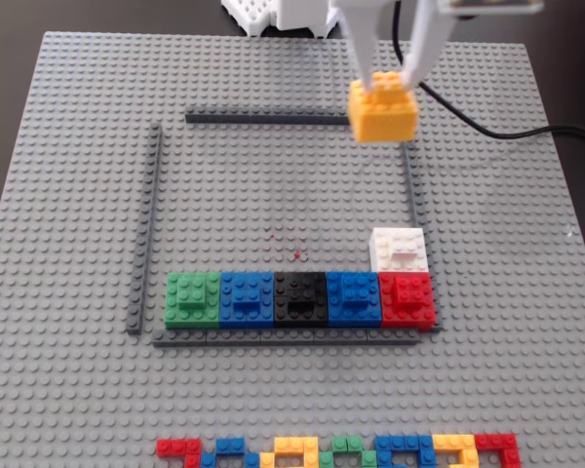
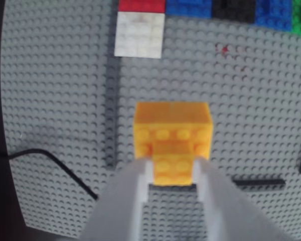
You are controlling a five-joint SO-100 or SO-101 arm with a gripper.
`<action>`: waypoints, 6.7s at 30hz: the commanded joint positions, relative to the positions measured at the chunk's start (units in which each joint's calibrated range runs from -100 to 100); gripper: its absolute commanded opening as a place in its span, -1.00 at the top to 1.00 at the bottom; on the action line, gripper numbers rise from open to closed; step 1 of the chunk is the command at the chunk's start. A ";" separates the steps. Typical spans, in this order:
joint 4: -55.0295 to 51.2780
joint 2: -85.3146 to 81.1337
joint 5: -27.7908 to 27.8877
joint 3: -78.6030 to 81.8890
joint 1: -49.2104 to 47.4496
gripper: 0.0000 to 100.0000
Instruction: Grab the cube and place it into the grid
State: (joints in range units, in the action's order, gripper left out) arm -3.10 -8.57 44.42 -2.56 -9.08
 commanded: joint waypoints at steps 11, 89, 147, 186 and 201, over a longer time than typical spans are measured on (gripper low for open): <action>4.42 9.00 0.78 -3.10 1.75 0.92; 12.33 23.01 -0.20 -3.19 3.59 0.71; 14.19 19.66 -1.12 -1.29 4.33 0.73; 8.28 -29.27 0.59 15.74 2.04 1.00; 18.98 -67.79 4.98 52.08 4.25 1.00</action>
State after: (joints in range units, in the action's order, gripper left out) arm 10.82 -65.31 46.96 38.66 -4.92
